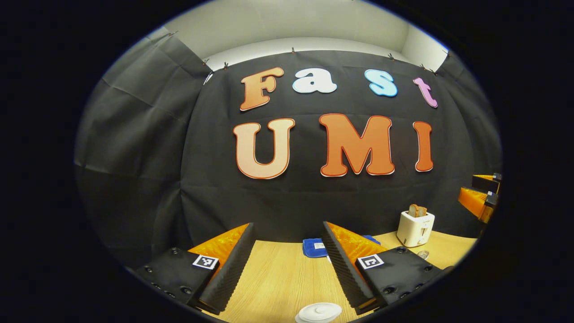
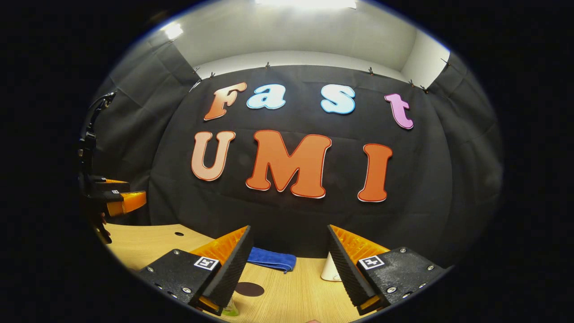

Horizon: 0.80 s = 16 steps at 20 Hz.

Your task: Open the teacup lid with one hand, grasp the water bottle and pour water into the teacup with the other hand; after pouring, place the water bottle on the coaster and then close the teacup lid.

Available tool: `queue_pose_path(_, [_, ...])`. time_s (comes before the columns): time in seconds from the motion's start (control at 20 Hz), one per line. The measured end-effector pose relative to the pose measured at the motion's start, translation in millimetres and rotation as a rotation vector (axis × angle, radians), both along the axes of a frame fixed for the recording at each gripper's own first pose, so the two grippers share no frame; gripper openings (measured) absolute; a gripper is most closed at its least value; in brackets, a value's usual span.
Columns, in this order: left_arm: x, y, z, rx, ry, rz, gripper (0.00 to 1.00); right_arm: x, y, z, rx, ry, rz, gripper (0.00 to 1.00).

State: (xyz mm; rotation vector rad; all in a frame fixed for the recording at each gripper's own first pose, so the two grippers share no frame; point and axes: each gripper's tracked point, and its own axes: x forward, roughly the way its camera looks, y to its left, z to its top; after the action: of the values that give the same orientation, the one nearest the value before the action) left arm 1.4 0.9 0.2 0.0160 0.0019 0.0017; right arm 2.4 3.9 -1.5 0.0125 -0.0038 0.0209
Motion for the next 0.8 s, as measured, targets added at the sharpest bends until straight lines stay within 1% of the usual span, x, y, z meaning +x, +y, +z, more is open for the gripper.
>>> queue_pose_path(0.3, [0, -1, -12, 0.000, 0.027, -0.010, 0.97, -1, 2, -16, 0.008, 0.033, 0.014, 0.97])
queue_pose_path(0.5, [-2, -5, -27, 0.012, 0.047, -0.028, 0.97, -6, 8, -32, 0.019, 0.060, 0.040, 0.98])
queue_pose_path(0.65, [-4, -24, -49, 0.030, 0.078, -0.098, 0.97, -7, 4, -52, 0.027, 0.102, 0.039, 0.97])
queue_pose_path(0.7, [-5, -27, -59, 0.034, 0.096, -0.111, 0.95, -8, 6, -60, 0.040, 0.123, 0.045, 0.97])
queue_pose_path(0.75, [-6, -32, -73, 0.040, 0.122, -0.129, 0.99, -9, 12, -69, 0.065, 0.146, 0.071, 0.98])
queue_pose_path(0.8, [-7, -34, -81, 0.044, 0.140, -0.137, 0.97, -11, 16, -74, 0.081, 0.157, 0.091, 0.97])
